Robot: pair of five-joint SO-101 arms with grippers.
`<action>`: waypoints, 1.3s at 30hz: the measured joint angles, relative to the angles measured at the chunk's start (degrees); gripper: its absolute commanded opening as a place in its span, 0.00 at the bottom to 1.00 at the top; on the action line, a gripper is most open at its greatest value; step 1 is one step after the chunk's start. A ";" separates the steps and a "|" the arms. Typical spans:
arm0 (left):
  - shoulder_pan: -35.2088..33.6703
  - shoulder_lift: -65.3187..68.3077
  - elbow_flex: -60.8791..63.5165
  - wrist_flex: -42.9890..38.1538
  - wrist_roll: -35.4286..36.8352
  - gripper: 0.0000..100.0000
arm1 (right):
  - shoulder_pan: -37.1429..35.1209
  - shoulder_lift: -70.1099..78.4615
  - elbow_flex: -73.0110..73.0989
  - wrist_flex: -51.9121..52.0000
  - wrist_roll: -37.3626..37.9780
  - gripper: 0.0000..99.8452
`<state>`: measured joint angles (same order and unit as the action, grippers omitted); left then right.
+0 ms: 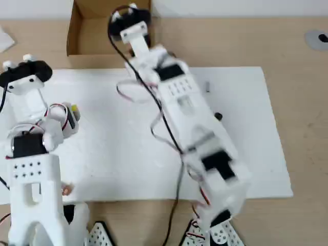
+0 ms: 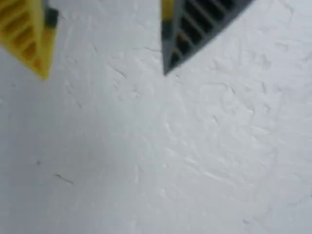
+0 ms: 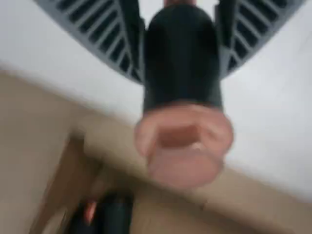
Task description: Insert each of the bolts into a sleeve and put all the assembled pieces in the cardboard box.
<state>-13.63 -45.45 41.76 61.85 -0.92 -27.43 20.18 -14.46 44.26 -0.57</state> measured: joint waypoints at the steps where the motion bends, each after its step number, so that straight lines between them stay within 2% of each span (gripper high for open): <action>1: -0.26 1.23 0.00 -0.70 0.00 0.16 | 0.44 4.92 -6.15 0.18 1.05 0.01; 5: -0.26 4.57 0.00 -1.58 0.00 0.17 | 2.02 23.03 -30.07 1.41 5.10 0.01; 9: 2.55 4.57 0.00 -1.67 0.00 0.17 | 2.90 38.33 -51.34 2.73 6.24 0.01; 14: 7.47 5.01 0.00 -1.67 0.00 0.17 | 2.73 52.04 -68.04 2.37 10.46 0.01; 20: 10.11 5.10 0.00 -1.67 0.00 0.17 | 2.81 59.16 -71.56 0.53 17.23 0.02; 26: 10.11 5.10 0.00 -1.67 0.00 0.17 | 2.55 59.69 -72.88 3.43 18.46 0.16; 32: 10.11 5.10 0.00 -1.67 0.35 0.17 | 2.02 59.52 -74.64 8.26 18.46 0.24; 39: 8.09 5.10 0.00 1.41 10.20 0.17 | 1.67 59.52 -78.07 13.27 18.46 0.27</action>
<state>-5.54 -40.35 41.76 63.25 9.27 -25.76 79.69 -92.53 57.54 17.89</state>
